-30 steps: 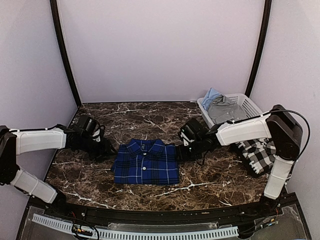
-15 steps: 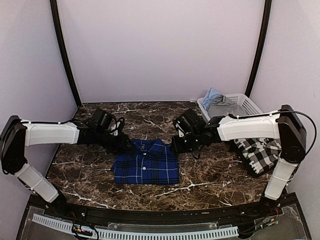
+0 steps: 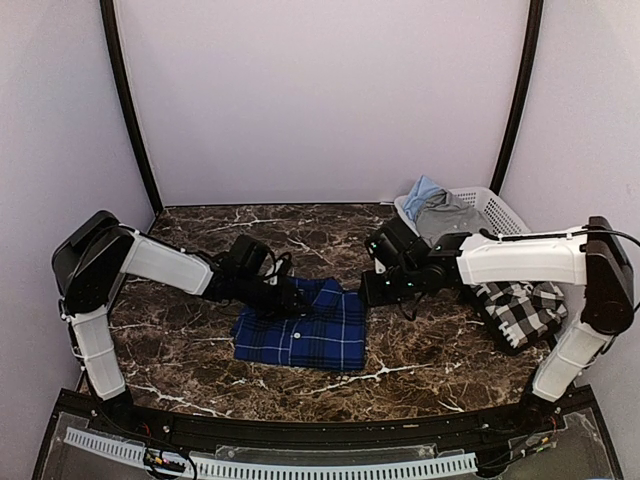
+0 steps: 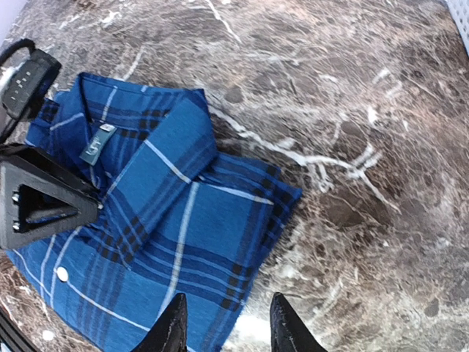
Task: Fold and stack the long sleeve shirts
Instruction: Move the square-folded shirt to the center of the board.
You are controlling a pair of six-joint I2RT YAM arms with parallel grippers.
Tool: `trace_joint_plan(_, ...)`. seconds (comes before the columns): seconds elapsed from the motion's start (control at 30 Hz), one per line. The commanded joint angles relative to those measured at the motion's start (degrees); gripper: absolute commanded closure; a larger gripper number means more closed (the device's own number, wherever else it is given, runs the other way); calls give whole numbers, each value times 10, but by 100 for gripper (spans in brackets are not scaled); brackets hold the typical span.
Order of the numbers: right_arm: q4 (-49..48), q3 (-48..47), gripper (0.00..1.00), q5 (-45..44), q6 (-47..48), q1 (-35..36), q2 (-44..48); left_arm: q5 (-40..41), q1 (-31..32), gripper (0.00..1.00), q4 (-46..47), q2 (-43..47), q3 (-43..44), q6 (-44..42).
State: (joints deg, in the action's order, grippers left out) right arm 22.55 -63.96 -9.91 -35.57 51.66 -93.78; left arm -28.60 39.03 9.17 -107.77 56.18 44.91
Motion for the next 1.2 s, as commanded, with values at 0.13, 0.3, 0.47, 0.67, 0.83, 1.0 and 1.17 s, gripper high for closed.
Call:
trace_joint_plan(0.13,18,42,64,-33,-17,-18,46,24,-26,64,-48,27,-83,-12)
trace_joint_plan(0.3,22,47,64,-35,-7,-30,51,42,-78,64,-86,106,-156,-58)
trace_joint_plan(0.47,16,50,64,-31,0,-40,51,22,-143,64,-145,155,-188,-115)
trace_joint_plan(0.67,2,55,64,-22,3,-42,52,18,-185,64,-189,189,-185,-116)
trace_joint_plan(0.83,3,62,64,-23,8,-43,60,19,-178,62,-231,233,-143,-140)
trace_joint_plan(1.0,3,64,64,-27,10,-43,73,40,-129,57,-278,271,-83,-139)
trace_joint_plan(1.17,8,60,64,-26,13,-43,72,44,-53,57,-248,247,-54,-96)
